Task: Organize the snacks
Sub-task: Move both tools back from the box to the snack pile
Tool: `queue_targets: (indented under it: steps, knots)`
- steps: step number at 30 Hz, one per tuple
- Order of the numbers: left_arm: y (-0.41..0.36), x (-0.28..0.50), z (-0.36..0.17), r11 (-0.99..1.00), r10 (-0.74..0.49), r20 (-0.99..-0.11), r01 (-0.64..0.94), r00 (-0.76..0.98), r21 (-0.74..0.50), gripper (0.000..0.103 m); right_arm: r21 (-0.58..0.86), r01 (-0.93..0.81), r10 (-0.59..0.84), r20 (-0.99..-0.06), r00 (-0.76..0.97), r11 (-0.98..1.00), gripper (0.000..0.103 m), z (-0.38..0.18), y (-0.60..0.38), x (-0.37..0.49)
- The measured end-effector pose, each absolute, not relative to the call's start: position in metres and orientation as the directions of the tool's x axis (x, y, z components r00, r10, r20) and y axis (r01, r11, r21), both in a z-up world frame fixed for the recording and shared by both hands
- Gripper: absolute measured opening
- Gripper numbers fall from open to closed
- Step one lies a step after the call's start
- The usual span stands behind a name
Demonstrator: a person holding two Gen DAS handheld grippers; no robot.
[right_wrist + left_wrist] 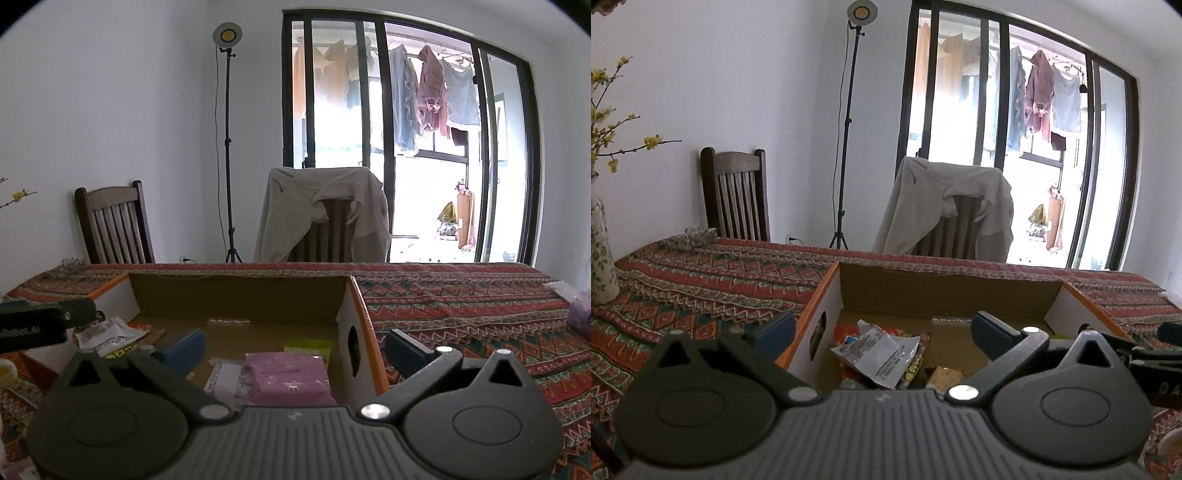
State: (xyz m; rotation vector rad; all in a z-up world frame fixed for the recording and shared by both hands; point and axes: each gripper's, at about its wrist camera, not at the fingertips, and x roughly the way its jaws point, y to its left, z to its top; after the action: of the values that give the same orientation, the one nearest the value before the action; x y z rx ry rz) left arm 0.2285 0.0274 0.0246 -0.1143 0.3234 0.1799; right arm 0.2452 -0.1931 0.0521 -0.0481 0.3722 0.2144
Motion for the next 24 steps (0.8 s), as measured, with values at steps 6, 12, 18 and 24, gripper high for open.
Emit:
queue_targets:
  steps: [6, 12, 18, 24]
  knots:
    - [0.029, 0.218, 0.036, 0.974, 0.152, -0.309, -0.195, 0.939, -0.113, 0.103, -0.006, -0.228, 0.212, -0.344, 0.915, 0.974, 0.103, 0.051, -0.193, 0.244]
    - [0.032, 0.205, 0.056, 0.967, 0.113, -0.349, -0.183, 0.93, -0.175, 0.103, -0.011, -0.217, 0.199, -0.348, 0.916, 0.976, 0.103, 0.067, -0.192, 0.23]
    - [0.033, 0.167, 0.068, 0.967, 0.069, -0.348, -0.148, 0.935, -0.205, 0.103, -0.02, -0.231, 0.21, -0.343, 0.915, 0.973, 0.103, 0.08, -0.199, 0.192]
    - [0.037, 0.124, 0.058, 0.981, 0.069, -0.353, -0.128, 0.933, -0.147, 0.103, -0.036, -0.255, 0.228, -0.343, 0.911, 0.966, 0.103, 0.078, -0.207, 0.146]
